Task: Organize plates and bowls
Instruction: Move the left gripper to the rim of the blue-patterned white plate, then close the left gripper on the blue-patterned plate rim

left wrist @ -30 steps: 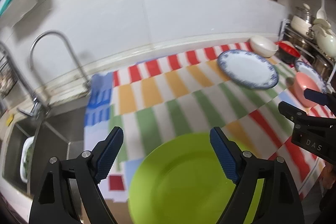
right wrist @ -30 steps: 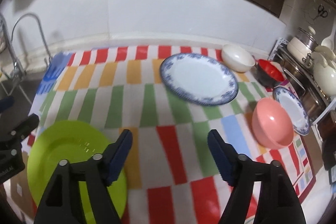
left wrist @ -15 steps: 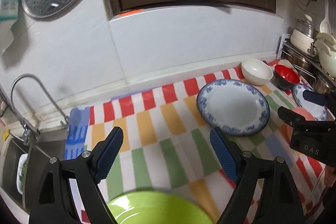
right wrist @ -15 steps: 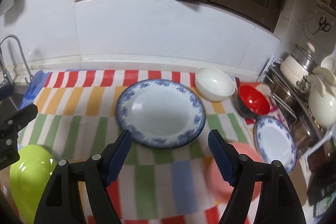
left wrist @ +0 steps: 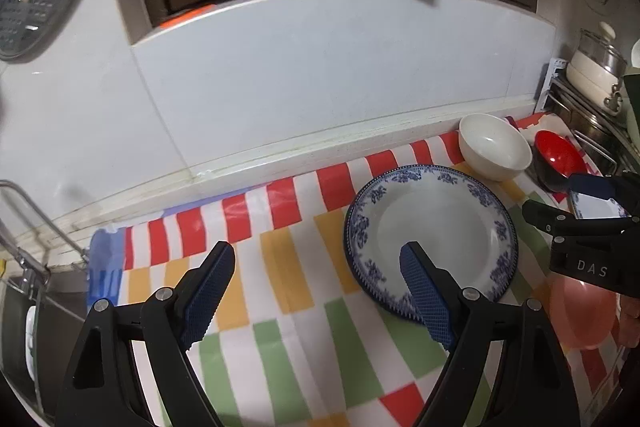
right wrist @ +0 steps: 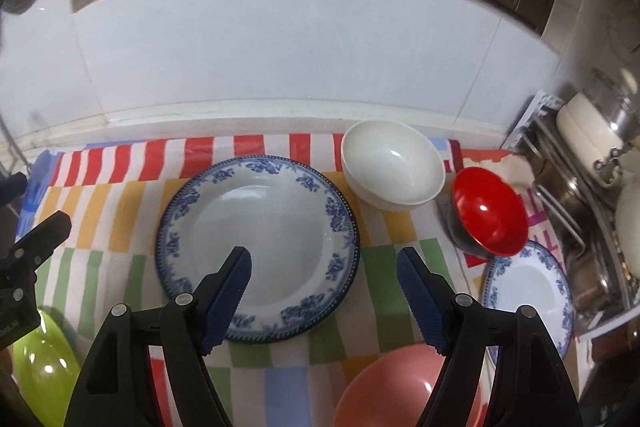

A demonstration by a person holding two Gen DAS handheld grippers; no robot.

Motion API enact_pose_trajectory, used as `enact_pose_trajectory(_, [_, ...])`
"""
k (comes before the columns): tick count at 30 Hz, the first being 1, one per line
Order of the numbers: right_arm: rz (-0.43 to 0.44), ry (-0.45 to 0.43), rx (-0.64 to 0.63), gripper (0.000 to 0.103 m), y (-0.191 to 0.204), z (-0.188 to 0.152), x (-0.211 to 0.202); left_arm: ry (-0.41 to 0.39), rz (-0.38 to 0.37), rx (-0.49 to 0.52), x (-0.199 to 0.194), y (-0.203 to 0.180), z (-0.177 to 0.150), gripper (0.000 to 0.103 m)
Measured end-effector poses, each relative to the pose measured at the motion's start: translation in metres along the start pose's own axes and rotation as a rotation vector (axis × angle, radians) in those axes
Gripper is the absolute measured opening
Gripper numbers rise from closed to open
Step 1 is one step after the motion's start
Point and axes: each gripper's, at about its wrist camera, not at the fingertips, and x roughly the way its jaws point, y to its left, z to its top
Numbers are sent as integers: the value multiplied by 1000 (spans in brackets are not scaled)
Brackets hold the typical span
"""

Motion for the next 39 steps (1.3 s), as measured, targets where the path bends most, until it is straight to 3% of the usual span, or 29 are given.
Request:
enact_pose_trajectory(7, [-12, 86, 34, 75, -10, 14, 47, 89, -35, -1, 57, 0, 13, 84])
enact_pose_trajectory(14, [-11, 204, 101, 74, -21, 15, 94, 216, -101, -11, 114, -8, 9, 76])
enact_pose_trajectory(19, [-7, 279, 121, 68, -24, 9, 118, 292, -142, -38, 141, -11, 4, 68])
enact_pose_trajectory(30, [5, 315, 143, 58, -28, 9, 136, 331, -169, -45, 162, -17, 6, 58])
enact_pose_trajectory(39, [35, 342, 160, 50, -29, 6, 148, 338, -180, -43, 172, -18, 8, 38])
